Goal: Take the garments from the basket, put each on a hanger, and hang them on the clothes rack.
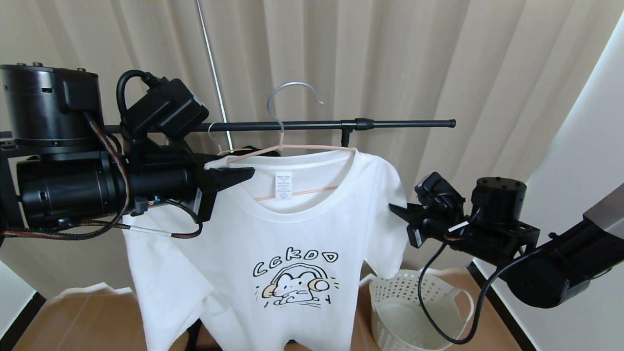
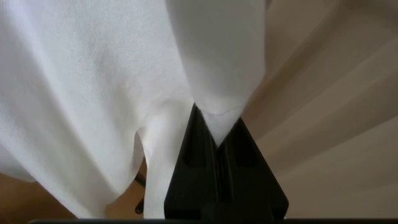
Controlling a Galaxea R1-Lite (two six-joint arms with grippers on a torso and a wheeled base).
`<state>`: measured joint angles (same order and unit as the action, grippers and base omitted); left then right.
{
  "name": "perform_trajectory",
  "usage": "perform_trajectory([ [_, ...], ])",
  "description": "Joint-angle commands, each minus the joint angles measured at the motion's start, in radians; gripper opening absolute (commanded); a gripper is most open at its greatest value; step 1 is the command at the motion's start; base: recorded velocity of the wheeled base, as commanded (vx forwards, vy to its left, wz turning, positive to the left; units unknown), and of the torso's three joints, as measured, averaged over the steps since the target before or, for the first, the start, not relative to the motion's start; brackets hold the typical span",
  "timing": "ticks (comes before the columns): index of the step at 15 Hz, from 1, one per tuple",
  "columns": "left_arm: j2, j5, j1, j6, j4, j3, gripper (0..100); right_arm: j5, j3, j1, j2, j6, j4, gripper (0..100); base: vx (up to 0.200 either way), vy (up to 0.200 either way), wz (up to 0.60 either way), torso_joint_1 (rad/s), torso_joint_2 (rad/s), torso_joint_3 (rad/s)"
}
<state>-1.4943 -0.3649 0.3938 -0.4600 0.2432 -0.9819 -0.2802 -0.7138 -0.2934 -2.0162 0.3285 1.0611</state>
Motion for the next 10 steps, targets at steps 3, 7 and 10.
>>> perform_trajectory([
  [3, 0.006, 0.001, -0.004, 0.001, 0.001, 0.003, 0, -0.001, -0.030, 0.039, 0.001, -0.008, -0.004, 0, 0.000, 0.000, 0.00, 0.000, 0.00, 0.000],
  [7, 0.023, 0.001, -0.006, 0.029, 0.001, 0.011, 0, 0.018, -0.079, 0.073, -0.009, -0.040, -0.061, 0, 0.000, 0.000, 0.00, 0.000, 0.00, 0.000],
  [10, 0.029, 0.001, -0.006, 0.037, 0.001, 0.025, 0, 0.026, -0.078, 0.073, -0.003, -0.040, -0.064, 0, 0.000, 0.000, 0.00, 0.000, 0.00, 0.000],
])
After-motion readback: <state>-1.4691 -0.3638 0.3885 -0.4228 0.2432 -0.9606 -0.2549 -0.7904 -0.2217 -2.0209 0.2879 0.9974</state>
